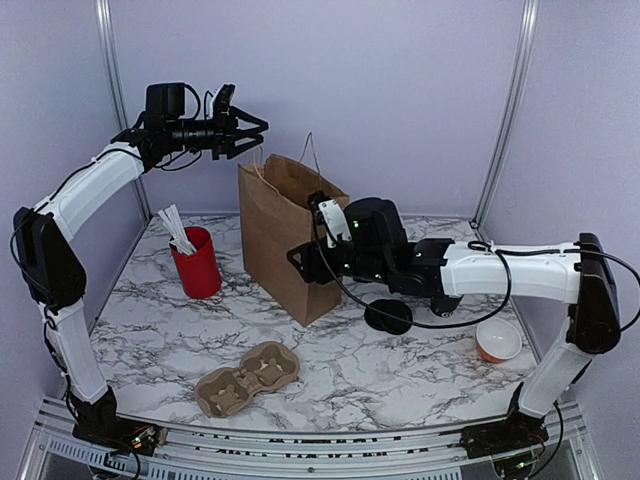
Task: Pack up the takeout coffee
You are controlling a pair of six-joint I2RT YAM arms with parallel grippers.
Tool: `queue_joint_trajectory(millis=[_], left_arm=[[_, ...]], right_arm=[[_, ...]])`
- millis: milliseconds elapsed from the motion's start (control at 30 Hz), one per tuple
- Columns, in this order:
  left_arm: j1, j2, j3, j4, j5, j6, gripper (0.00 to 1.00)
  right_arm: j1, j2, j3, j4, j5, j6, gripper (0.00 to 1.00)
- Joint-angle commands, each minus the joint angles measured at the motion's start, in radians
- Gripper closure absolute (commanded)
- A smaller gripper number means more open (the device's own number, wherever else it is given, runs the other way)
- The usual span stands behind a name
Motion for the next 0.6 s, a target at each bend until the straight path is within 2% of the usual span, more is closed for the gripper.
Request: queue_joint_trajectory(millis=[0, 233, 567], left_arm=[[0.014, -0.031, 0.008, -0.195, -0.122, 0.131, 0.51], [0.023, -0.083, 0.020, -0.355, -0.320, 0.231, 0.48], [0.023, -0.175, -0.013, -0.436, -0.572, 0.309, 0.25]], right_arm=[[0.009, 0.068, 0.110, 0.039, -0.013, 0.005, 0.32], [0.020, 0.179, 0.257, 0.017, -0.034, -0.021, 0.32], [0.025, 0.308, 0.461, -0.041, -0.081, -0.051, 0.30]])
